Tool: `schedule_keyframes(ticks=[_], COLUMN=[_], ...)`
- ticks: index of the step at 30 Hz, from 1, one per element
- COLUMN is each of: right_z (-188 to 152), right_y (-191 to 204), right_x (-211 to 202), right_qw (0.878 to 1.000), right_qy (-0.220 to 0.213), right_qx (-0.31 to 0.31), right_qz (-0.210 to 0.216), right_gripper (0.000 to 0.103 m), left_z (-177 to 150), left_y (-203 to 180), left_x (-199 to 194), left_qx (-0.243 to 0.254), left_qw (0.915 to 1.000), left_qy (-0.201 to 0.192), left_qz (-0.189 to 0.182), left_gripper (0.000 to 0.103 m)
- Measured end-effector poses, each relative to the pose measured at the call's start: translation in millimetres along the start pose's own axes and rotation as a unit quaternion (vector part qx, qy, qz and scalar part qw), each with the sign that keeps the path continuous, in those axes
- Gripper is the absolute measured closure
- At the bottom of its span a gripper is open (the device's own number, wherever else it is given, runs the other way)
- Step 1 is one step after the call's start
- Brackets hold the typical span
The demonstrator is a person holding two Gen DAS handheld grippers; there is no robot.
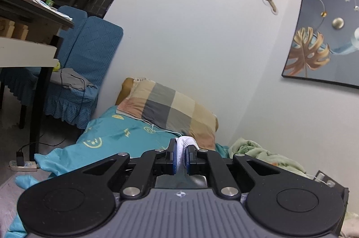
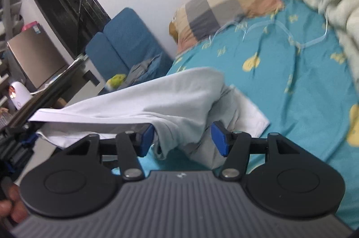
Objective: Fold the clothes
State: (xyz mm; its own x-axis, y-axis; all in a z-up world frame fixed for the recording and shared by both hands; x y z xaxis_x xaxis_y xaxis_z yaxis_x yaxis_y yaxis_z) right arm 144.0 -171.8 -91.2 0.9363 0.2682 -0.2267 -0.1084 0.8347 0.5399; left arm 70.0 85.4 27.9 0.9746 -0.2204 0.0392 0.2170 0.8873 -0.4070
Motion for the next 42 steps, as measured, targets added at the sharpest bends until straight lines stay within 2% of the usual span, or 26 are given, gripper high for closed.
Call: schedule_keyframes(ticks=[2,5,8,12,13,14,15,18,22,29,32,36,39,41,42], right_z=[0,-4,-20,-41,-45,-46,-47,-51,-57,-46,-44,-43,-36,-33,-33], right_y=[7,25,42,69,75,75,74,55,44,76,77,45,2,-23,-28], right_x=[-2,-4,3,-2,-3,-5,-6,-3,9,14,22,30,30,28,25], right_qw=[0.999,0.994,0.990,0.975,0.971,0.971,0.972,0.984,0.990,0.990,0.993,0.991,0.987,0.986,0.988], right_qy=[-0.011,-0.012,0.052,0.088,0.094,0.093,0.092,0.092,0.085,-0.006,-0.022,-0.014,-0.006,-0.003,-0.004], right_qx=[-0.041,-0.108,-0.087,-0.077,-0.076,-0.077,-0.076,-0.041,-0.017,-0.032,-0.084,-0.121,-0.080,-0.022,0.004], right_qz=[-0.012,-0.003,0.096,0.190,0.207,0.207,0.202,0.148,0.110,0.134,0.085,-0.058,-0.140,-0.162,-0.153], right_gripper=[0.044,0.044,0.044,0.046,0.046,0.046,0.046,0.044,0.047,0.048,0.049,0.052,0.055,0.056,0.056], left_z=[4,11,18,25,26,27,29,30,27,2,-11,-11,-7,-6,-6], left_y=[1,5,12,22,24,26,28,30,25,5,-10,-22,-15,-8,-4], left_x=[-3,-4,-6,-10,-11,-12,-12,-13,-11,-4,-1,-8,-10,-9,-8], left_qx=[-0.001,-0.017,-0.031,-0.046,-0.049,-0.052,-0.054,-0.057,-0.047,-0.009,0.015,0.035,0.029,0.012,0.004], left_qw=[1.0000,0.9997,0.9991,0.9983,0.9981,0.9979,0.9977,0.9974,0.9983,0.9999,0.9996,0.9993,0.9991,0.9995,0.9996], left_qy=[-0.006,-0.018,-0.029,-0.033,-0.034,-0.034,-0.035,-0.036,-0.030,0.006,0.015,-0.013,-0.027,-0.024,-0.022], left_qz=[-0.002,0.002,0.004,0.014,0.017,0.019,0.022,0.025,0.016,-0.007,-0.016,-0.011,0.011,0.018,0.020], left_gripper=[0.095,0.095,0.095,0.095,0.095,0.095,0.095,0.095,0.095,0.095,0.095,0.096,0.096,0.096,0.096])
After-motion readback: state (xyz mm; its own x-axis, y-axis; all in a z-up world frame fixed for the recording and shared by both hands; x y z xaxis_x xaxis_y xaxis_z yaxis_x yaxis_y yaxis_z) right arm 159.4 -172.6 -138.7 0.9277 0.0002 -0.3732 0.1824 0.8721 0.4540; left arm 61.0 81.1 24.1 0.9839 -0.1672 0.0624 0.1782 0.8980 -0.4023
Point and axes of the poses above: each gripper's, at about its wrist camera, not at the fingertips, and x roughly the way its jaws point, y to its left, z to its top, the point moved 4 cm from there along x, roughly the way its jaws point, and after that the axes turned 11 degrees about -y, right-handed, at the moved point
